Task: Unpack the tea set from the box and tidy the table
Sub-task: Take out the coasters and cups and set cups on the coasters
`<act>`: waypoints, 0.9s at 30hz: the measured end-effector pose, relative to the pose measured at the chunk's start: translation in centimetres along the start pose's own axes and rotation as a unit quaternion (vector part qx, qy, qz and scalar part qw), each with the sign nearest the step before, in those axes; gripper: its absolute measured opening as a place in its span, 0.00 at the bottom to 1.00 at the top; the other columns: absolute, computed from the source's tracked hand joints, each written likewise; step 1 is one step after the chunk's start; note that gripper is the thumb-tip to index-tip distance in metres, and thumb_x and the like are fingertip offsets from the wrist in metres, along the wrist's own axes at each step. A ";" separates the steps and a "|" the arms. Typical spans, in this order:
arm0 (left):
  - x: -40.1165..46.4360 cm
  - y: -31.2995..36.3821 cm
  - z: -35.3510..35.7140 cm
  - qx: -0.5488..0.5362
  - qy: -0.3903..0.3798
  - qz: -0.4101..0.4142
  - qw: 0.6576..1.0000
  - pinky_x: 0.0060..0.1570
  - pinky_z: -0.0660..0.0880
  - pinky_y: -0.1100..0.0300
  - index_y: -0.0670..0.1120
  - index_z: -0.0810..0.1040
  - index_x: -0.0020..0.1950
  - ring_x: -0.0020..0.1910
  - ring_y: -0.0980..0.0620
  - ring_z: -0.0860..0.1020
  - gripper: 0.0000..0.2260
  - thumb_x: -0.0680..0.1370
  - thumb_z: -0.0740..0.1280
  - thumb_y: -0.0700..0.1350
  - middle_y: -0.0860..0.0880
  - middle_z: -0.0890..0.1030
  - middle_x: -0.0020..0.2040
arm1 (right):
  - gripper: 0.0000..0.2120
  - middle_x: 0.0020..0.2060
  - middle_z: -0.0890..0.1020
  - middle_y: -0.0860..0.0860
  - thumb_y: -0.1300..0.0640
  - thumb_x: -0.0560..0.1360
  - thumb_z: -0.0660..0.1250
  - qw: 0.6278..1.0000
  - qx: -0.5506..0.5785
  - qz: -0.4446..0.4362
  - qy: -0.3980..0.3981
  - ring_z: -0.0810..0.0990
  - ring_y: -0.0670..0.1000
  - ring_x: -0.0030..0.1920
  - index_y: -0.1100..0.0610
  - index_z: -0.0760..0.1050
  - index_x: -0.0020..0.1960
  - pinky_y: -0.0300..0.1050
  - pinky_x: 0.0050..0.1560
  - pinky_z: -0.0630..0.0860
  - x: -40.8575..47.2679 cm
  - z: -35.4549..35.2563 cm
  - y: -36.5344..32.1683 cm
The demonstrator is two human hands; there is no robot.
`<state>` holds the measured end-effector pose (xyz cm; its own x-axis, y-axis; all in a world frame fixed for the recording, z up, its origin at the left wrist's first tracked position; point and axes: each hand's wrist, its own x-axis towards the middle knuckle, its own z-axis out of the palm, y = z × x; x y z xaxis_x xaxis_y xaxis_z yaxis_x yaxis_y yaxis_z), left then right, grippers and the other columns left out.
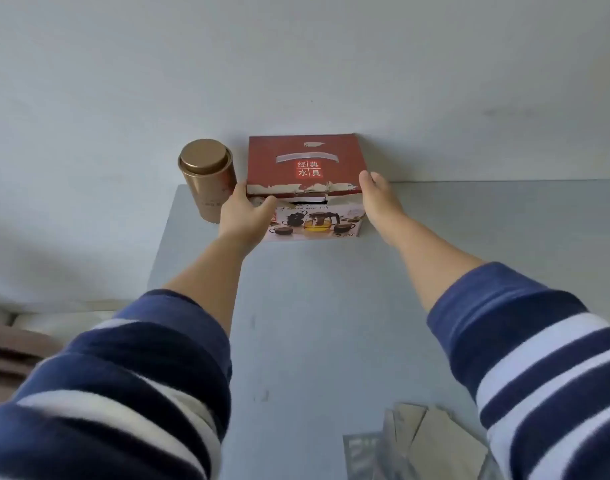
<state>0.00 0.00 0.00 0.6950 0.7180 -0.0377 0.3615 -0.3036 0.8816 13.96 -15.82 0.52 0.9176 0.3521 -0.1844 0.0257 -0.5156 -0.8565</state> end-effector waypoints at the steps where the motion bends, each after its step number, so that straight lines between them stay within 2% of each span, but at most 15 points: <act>1: -0.2 0.2 0.2 -0.002 0.009 0.003 1.000 0.51 0.75 0.58 0.48 0.72 0.67 0.53 0.51 0.79 0.21 0.74 0.64 0.47 0.52 0.81 0.55 | 0.22 0.59 0.72 0.47 0.43 0.79 0.50 1.000 0.012 0.005 0.007 0.72 0.52 0.56 0.54 0.65 0.66 0.48 0.59 0.66 -0.1 0.2 -0.2; 3: -0.6 0.2 0.5 0.006 0.024 0.009 1.000 0.50 0.74 0.58 0.49 0.72 0.67 0.54 0.50 0.78 0.22 0.73 0.66 0.49 0.52 0.81 0.56 | 0.27 0.69 0.70 0.48 0.43 0.80 0.50 1.000 0.014 0.020 0.017 0.73 0.53 0.63 0.53 0.59 0.75 0.49 0.66 0.67 -0.5 0.6 -0.4; 6: -2.0 0.0 0.5 0.018 0.021 0.020 0.999 0.50 0.75 0.57 0.51 0.71 0.67 0.54 0.50 0.78 0.25 0.70 0.65 0.53 0.53 0.81 0.57 | 0.27 0.71 0.70 0.52 0.42 0.79 0.49 0.999 0.014 0.011 0.031 0.70 0.57 0.69 0.52 0.58 0.76 0.55 0.68 0.67 -1.7 0.8 0.0; 10: -4.1 -0.7 0.2 0.028 0.018 0.047 0.998 0.49 0.74 0.58 0.52 0.69 0.69 0.53 0.52 0.77 0.27 0.69 0.62 0.52 0.54 0.80 0.57 | 0.24 0.66 0.75 0.53 0.44 0.81 0.47 0.998 -0.008 0.004 0.066 0.74 0.57 0.64 0.52 0.63 0.73 0.51 0.62 0.71 -4.0 0.3 1.1; 13: -5.4 -1.1 0.4 0.072 0.053 0.061 0.994 0.45 0.73 0.58 0.52 0.67 0.71 0.50 0.51 0.77 0.26 0.73 0.60 0.49 0.51 0.80 0.57 | 0.23 0.65 0.76 0.52 0.45 0.82 0.46 0.995 -0.015 -0.009 0.102 0.75 0.57 0.63 0.53 0.63 0.73 0.48 0.59 0.70 -6.2 0.1 2.1; 15: -5.6 -0.9 0.4 0.107 0.086 0.051 0.989 0.40 0.71 0.57 0.53 0.65 0.72 0.46 0.47 0.77 0.22 0.77 0.56 0.45 0.47 0.80 0.53 | 0.22 0.61 0.79 0.52 0.49 0.82 0.46 0.990 -0.011 -0.034 0.139 0.77 0.56 0.59 0.53 0.66 0.71 0.44 0.53 0.70 -7.0 -0.5 2.5; 18: -4.9 -0.4 0.1 0.118 0.109 0.036 0.986 0.32 0.66 0.56 0.55 0.64 0.70 0.39 0.43 0.75 0.20 0.79 0.51 0.44 0.43 0.80 0.47 | 0.21 0.53 0.81 0.56 0.54 0.81 0.46 0.976 0.044 -0.084 0.195 0.76 0.55 0.51 0.57 0.73 0.64 0.42 0.46 0.66 -6.4 -1.6 1.0; 19: -4.4 -0.2 0.1 0.121 0.108 0.034 0.986 0.33 0.67 0.56 0.55 0.64 0.70 0.41 0.43 0.76 0.19 0.79 0.51 0.45 0.44 0.81 0.49 | 0.21 0.50 0.80 0.56 0.54 0.79 0.46 0.973 0.071 -0.101 0.196 0.75 0.54 0.48 0.58 0.73 0.61 0.42 0.45 0.65 -5.7 -1.9 0.0; 21: -3.3 0.3 0.0 0.129 0.084 0.018 0.988 0.42 0.72 0.54 0.54 0.63 0.71 0.52 0.43 0.78 0.19 0.80 0.53 0.48 0.47 0.79 0.60 | 0.23 0.48 0.78 0.57 0.54 0.75 0.46 0.971 0.102 -0.123 0.179 0.73 0.54 0.46 0.59 0.72 0.61 0.43 0.42 0.65 -4.0 -2.7 -2.1; 22: -2.8 0.6 0.2 0.135 0.060 0.006 0.989 0.47 0.74 0.52 0.52 0.62 0.73 0.56 0.43 0.77 0.21 0.79 0.54 0.50 0.47 0.78 0.63 | 0.22 0.50 0.78 0.60 0.56 0.76 0.47 0.973 0.099 -0.128 0.166 0.75 0.56 0.48 0.58 0.71 0.63 0.46 0.43 0.66 -3.1 -3.0 -3.1; 24: -2.0 1.0 0.6 0.157 0.010 -0.018 0.987 0.52 0.76 0.49 0.51 0.58 0.75 0.58 0.42 0.77 0.27 0.77 0.57 0.55 0.46 0.77 0.64 | 0.21 0.62 0.76 0.62 0.63 0.77 0.50 0.979 0.075 -0.143 0.127 0.75 0.60 0.60 0.55 0.67 0.68 0.47 0.49 0.70 -1.2 -3.3 -4.6; 26: -1.3 1.5 0.9 0.176 -0.026 -0.038 0.983 0.53 0.77 0.47 0.53 0.54 0.77 0.57 0.43 0.78 0.33 0.75 0.59 0.61 0.47 0.76 0.66 | 0.27 0.73 0.67 0.55 0.65 0.77 0.51 0.987 0.044 -0.141 0.068 0.72 0.58 0.65 0.49 0.59 0.74 0.44 0.46 0.70 0.7 -3.2 -5.4; 27: -1.0 1.6 1.0 0.180 -0.033 -0.047 0.982 0.52 0.78 0.48 0.53 0.52 0.78 0.56 0.43 0.78 0.35 0.74 0.59 0.62 0.47 0.76 0.66 | 0.29 0.76 0.62 0.51 0.64 0.78 0.52 0.990 0.028 -0.129 0.040 0.74 0.57 0.63 0.46 0.54 0.76 0.42 0.41 0.69 1.6 -2.9 -5.5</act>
<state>0.52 -1.90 0.99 0.6823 0.7150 -0.1524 0.6146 -0.4480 0.6493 16.42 -14.67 6.37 0.9117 0.4027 0.0813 0.2438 -0.3711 -0.8960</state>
